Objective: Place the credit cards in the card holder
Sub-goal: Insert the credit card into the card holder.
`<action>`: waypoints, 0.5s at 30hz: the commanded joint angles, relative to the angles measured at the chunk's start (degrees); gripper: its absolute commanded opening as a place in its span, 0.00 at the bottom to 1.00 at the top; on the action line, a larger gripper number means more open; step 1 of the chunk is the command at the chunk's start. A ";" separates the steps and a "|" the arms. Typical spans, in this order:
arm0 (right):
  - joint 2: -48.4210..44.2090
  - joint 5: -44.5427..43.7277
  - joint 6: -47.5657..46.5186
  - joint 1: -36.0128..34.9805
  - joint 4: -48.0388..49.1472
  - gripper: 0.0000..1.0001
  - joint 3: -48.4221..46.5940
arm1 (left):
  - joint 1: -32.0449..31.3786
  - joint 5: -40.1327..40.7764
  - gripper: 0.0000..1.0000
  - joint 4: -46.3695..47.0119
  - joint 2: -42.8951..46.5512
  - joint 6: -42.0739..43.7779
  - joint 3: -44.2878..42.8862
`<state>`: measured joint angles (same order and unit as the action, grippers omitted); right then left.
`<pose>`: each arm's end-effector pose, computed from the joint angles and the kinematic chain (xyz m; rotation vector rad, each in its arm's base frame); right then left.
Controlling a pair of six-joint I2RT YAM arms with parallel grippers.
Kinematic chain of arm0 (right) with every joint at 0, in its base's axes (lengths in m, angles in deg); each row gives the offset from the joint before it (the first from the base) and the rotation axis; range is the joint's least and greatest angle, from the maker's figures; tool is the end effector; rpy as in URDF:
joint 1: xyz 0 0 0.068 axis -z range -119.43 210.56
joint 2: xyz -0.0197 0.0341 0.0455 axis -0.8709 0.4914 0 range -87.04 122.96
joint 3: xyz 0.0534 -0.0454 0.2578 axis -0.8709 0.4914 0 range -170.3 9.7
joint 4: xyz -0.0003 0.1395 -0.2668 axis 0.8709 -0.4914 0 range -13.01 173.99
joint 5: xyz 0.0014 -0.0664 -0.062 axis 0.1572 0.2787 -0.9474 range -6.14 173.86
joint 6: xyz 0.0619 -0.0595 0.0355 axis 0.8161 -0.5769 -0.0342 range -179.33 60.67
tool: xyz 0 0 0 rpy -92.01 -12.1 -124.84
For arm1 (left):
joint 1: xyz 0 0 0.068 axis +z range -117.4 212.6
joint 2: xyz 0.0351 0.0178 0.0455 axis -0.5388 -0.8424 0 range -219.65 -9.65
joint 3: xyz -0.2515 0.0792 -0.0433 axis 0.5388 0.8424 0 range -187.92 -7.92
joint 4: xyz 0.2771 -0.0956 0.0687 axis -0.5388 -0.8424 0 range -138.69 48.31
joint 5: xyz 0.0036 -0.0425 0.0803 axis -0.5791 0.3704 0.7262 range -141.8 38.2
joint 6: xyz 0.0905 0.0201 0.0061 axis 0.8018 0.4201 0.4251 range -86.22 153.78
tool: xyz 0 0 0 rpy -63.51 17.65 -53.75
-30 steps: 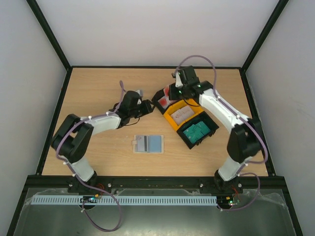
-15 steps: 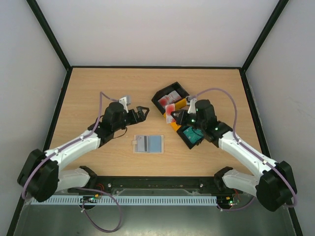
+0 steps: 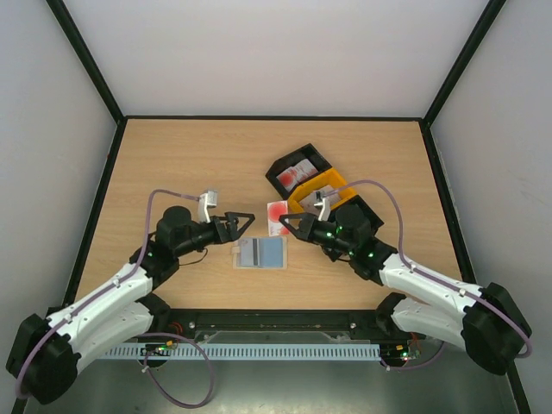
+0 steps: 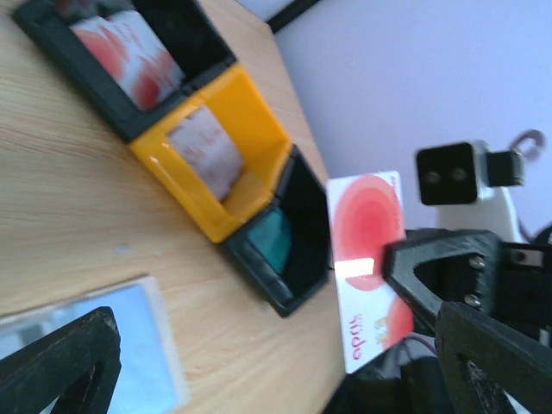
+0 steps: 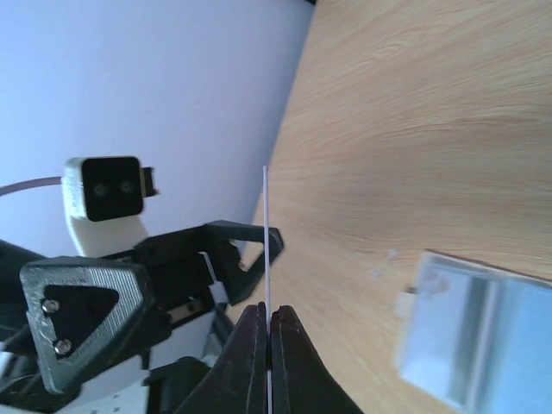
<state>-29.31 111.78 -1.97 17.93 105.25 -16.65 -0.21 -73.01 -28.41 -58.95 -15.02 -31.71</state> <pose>0.1970 0.2347 0.2075 -0.1580 2.0541 1.6158 0.2231 -0.1798 0.2077 0.0204 1.9818 -1.3106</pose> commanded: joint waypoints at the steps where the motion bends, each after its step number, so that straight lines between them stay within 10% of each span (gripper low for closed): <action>1: 1.59 0.83 5.63 -3.65 11.86 0.02 0.50 | -0.29 -8.11 0.98 3.79 3.90 -6.17 2.33; 15: 6.28 -3.25 11.44 -10.48 23.97 0.02 2.94 | -3.74 -10.27 0.35 8.30 4.13 -11.70 5.27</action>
<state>-22.51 110.97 8.08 7.97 123.41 -14.81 -3.54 -81.93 -22.10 -54.80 -26.05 -27.18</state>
